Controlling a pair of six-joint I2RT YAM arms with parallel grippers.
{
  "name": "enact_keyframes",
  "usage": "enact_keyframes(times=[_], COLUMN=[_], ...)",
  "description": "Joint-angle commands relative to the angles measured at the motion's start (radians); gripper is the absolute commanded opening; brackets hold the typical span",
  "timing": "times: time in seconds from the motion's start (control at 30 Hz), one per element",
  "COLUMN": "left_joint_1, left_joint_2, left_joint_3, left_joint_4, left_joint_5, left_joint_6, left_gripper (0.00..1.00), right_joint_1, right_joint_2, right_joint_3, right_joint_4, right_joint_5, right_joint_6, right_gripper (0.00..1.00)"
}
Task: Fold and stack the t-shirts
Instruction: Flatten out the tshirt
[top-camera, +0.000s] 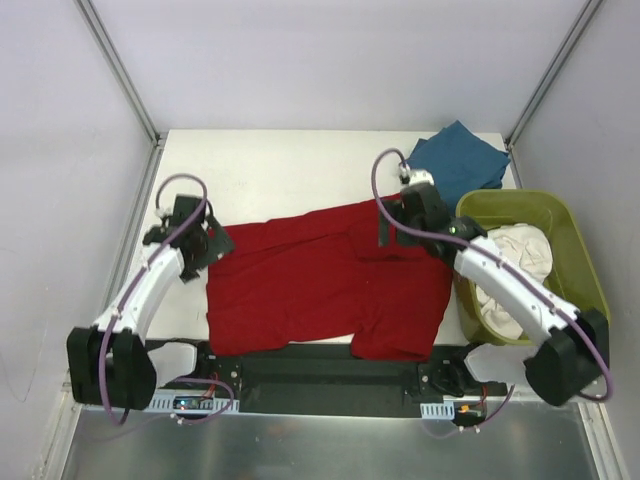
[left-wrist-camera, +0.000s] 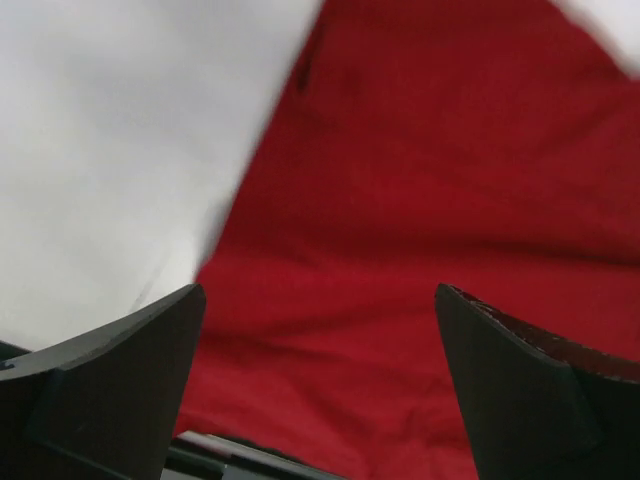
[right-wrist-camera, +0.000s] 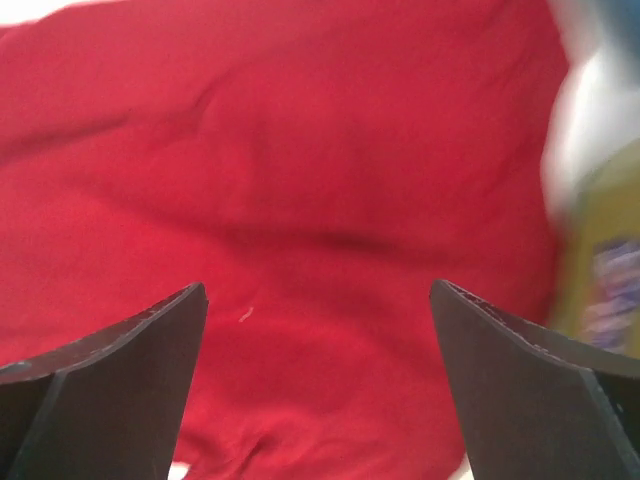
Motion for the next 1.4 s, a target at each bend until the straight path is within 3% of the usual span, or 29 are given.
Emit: enact_keyframes(times=[0.0, 0.17, 0.4, 0.63, 0.7, 0.77, 0.87, 1.03, 1.17, 1.37], left_joint_1=[-0.040, -0.058, -0.055, 0.011, 0.052, 0.072, 0.078, 0.078, 0.078, 0.078], left_joint_2=[-0.139, -0.141, 0.194, 0.522, 0.612, 0.661, 0.723, 0.620, 0.397, 0.036], left_joint_3=[-0.220, -0.290, -0.218, 0.052, 0.120, 0.235, 0.361, 0.389, 0.219, -0.128], left_joint_4=[0.127, 0.213, 0.290, 0.285, 0.279, 0.266, 0.227, 0.171, 0.143, 0.071], left_joint_5=[0.247, 0.287, 0.289, 0.235, 0.234, 0.255, 0.258, 0.195, 0.090, -0.056], left_joint_6=[-0.061, -0.070, -0.043, -0.006, 0.002, 0.014, 0.034, 0.059, 0.036, -0.090], left_gripper=[0.99, 0.99, 0.99, 0.99, 0.91, 0.98, 0.99, 0.99, 0.99, 0.99], right_joint_1=[0.053, 0.095, 0.093, 0.046, 0.021, -0.014, -0.043, -0.040, -0.003, 0.081], right_joint_2=[-0.068, 0.044, 0.303, 0.608, 0.692, 0.745, 0.826, 0.787, 0.586, 0.196], right_joint_3=[-0.220, -0.262, -0.082, 0.207, 0.284, 0.402, 0.559, 0.654, 0.470, 0.025], right_joint_4=[0.143, 0.141, 0.082, 0.025, 0.011, 0.003, -0.027, -0.057, 0.047, 0.146], right_joint_5=[-0.181, -0.148, -0.117, -0.172, -0.210, -0.241, -0.259, -0.260, -0.243, -0.112], right_joint_6=[0.189, 0.241, 0.231, 0.177, 0.171, 0.146, 0.094, 0.033, 0.040, 0.157], right_gripper=[0.97, 0.97, 0.97, 0.97, 0.97, 0.97, 0.97, 0.97, 0.97, 0.97])
